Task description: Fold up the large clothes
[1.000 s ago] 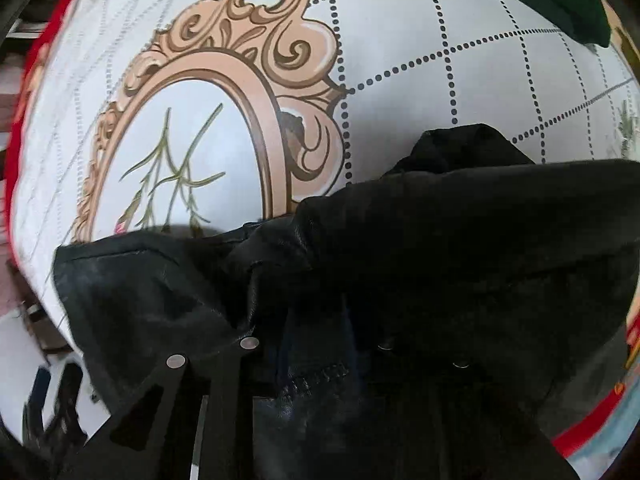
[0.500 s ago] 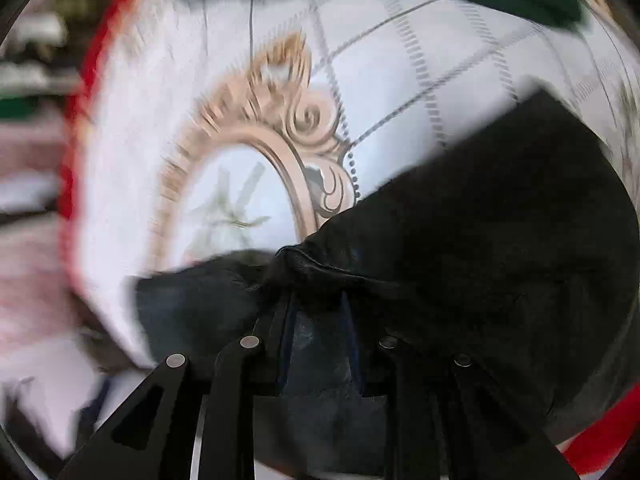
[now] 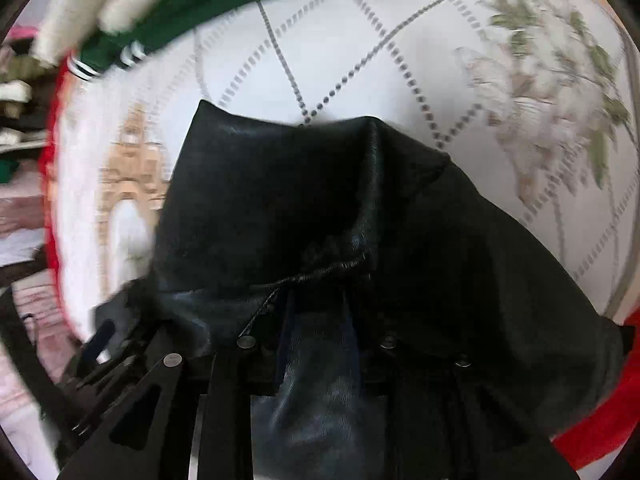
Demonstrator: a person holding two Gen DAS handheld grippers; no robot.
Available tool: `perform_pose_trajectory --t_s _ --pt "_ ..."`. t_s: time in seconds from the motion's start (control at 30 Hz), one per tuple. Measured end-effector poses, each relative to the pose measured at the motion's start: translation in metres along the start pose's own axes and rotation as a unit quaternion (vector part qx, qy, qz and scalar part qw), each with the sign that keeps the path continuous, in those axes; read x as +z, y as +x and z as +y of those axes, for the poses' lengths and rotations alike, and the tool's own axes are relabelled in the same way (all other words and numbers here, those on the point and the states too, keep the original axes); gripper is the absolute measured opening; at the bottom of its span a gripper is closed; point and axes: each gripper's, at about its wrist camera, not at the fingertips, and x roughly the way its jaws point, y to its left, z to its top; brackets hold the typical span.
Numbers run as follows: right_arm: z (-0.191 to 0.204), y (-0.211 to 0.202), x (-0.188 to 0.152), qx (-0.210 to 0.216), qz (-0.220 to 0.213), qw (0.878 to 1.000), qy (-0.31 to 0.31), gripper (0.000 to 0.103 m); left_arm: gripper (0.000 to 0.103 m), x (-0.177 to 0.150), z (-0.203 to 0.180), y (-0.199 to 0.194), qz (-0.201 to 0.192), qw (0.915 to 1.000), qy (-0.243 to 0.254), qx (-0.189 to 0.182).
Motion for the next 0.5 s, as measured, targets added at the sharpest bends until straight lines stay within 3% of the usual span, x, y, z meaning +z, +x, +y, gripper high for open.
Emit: perform_pose_trajectory --t_s 0.03,0.1,0.17,0.23,0.27,0.37,0.43,0.5 --pt "0.001 -0.006 -0.009 0.011 -0.012 1.000 0.006 0.037 0.103 -0.007 0.002 -0.011 -0.006 1.0000 0.002 0.003" --pt "-0.030 -0.050 -0.042 0.052 -0.070 0.995 0.038 0.069 0.103 -0.018 0.005 -0.024 -0.013 0.9999 -0.002 -0.004" --pt "-0.073 -0.085 -0.084 0.057 -0.132 0.986 0.089 0.084 0.103 -0.028 0.003 -0.027 -0.008 0.9999 -0.005 -0.004" --pt "-0.112 -0.101 -0.103 0.058 -0.148 0.978 0.136 0.084 0.103 -0.035 -0.002 -0.019 0.006 1.0000 -0.007 -0.003" --pt "-0.135 -0.098 -0.118 0.079 -0.141 0.973 0.165 0.084 0.103 -0.037 -0.007 -0.012 0.015 0.9998 -0.009 -0.001" --pt "-0.152 -0.064 -0.138 0.127 -0.107 0.965 0.202 0.084 0.103 -0.041 -0.013 0.000 0.026 0.9995 -0.017 -0.001" --pt "-0.156 -0.032 -0.136 0.189 -0.107 0.955 0.204 0.083 0.103 -0.041 -0.015 0.002 0.027 0.9995 -0.014 0.000" --pt "-0.155 -0.006 -0.127 0.216 -0.113 0.950 0.198 0.082 0.103 -0.041 -0.016 0.003 0.025 0.9997 -0.007 0.000"
